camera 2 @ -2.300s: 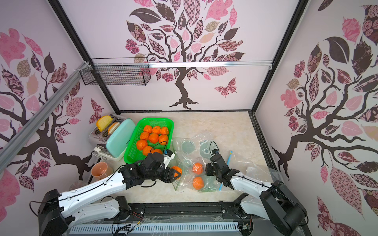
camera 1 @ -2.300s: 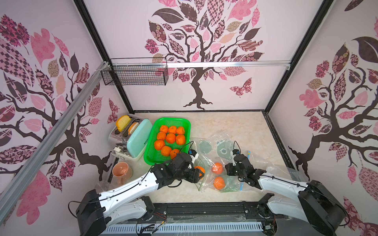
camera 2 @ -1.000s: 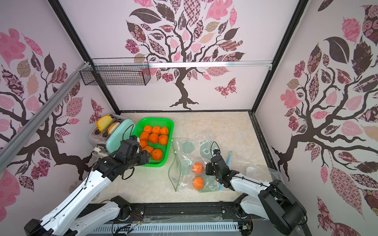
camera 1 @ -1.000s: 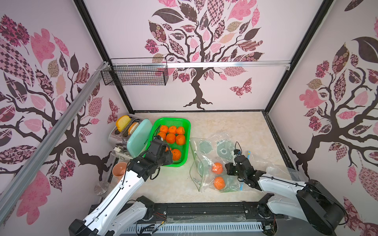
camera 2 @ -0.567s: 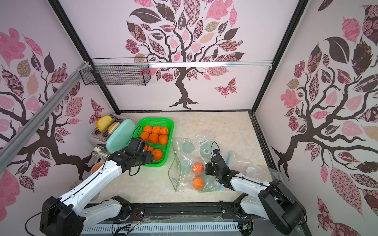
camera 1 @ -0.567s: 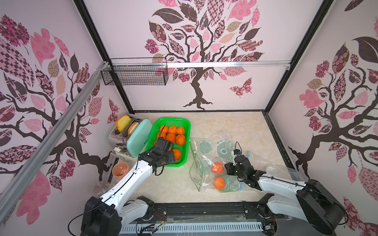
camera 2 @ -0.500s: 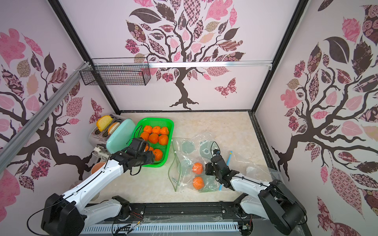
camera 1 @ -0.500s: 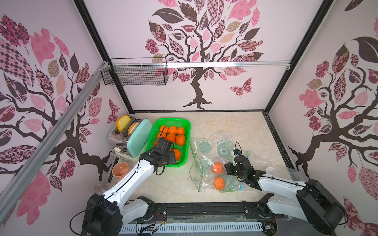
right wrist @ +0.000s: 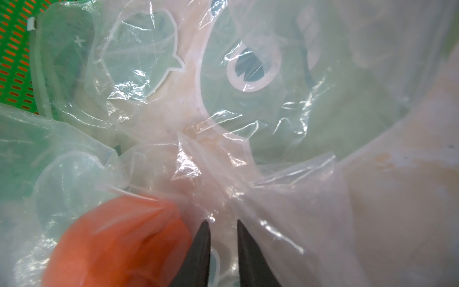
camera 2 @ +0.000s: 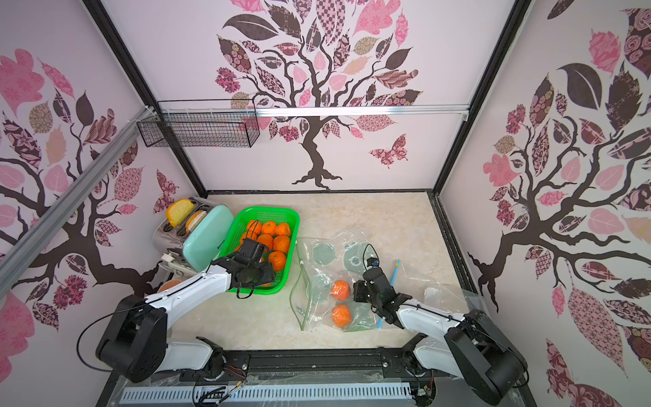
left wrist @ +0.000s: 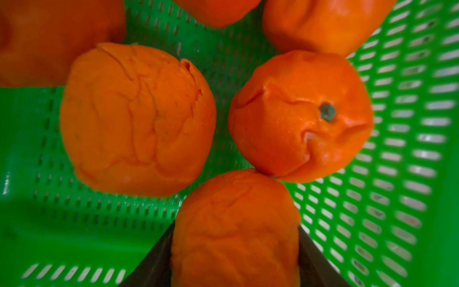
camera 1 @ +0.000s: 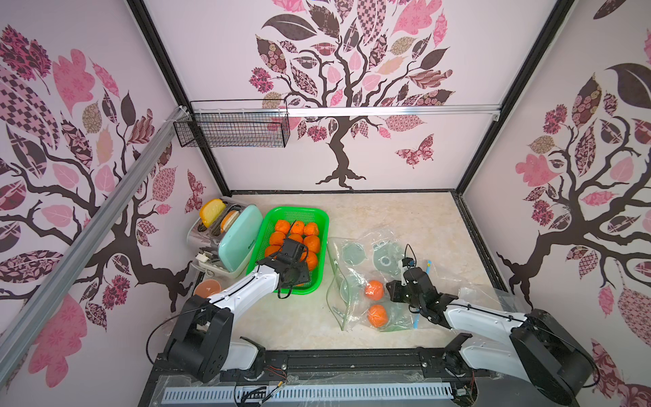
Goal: Open the zip-top bag and take out the orange
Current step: Place the orange in the basket.
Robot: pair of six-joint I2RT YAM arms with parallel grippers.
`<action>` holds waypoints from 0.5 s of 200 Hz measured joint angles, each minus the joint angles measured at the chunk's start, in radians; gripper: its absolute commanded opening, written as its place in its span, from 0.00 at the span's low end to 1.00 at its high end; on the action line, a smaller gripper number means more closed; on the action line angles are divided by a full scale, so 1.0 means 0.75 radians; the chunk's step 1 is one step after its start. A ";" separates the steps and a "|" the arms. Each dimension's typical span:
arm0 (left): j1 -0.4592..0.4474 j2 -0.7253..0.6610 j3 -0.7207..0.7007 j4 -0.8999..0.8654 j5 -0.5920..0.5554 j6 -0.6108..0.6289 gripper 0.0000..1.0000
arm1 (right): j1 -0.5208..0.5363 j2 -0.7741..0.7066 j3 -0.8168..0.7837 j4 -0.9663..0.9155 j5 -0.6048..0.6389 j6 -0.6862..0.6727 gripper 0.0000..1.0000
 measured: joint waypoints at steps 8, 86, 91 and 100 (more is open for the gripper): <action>0.000 0.031 0.010 -0.002 0.003 0.006 0.27 | 0.000 0.003 0.000 0.003 0.001 0.000 0.24; 0.004 -0.054 0.073 -0.081 0.020 0.039 0.28 | 0.000 0.027 0.000 0.014 0.001 0.000 0.24; 0.004 -0.069 0.076 -0.097 0.017 0.041 0.28 | 0.000 0.028 0.000 0.014 0.000 0.000 0.24; 0.004 -0.096 0.083 -0.123 0.006 0.042 0.28 | 0.000 0.028 0.000 0.014 0.001 0.000 0.24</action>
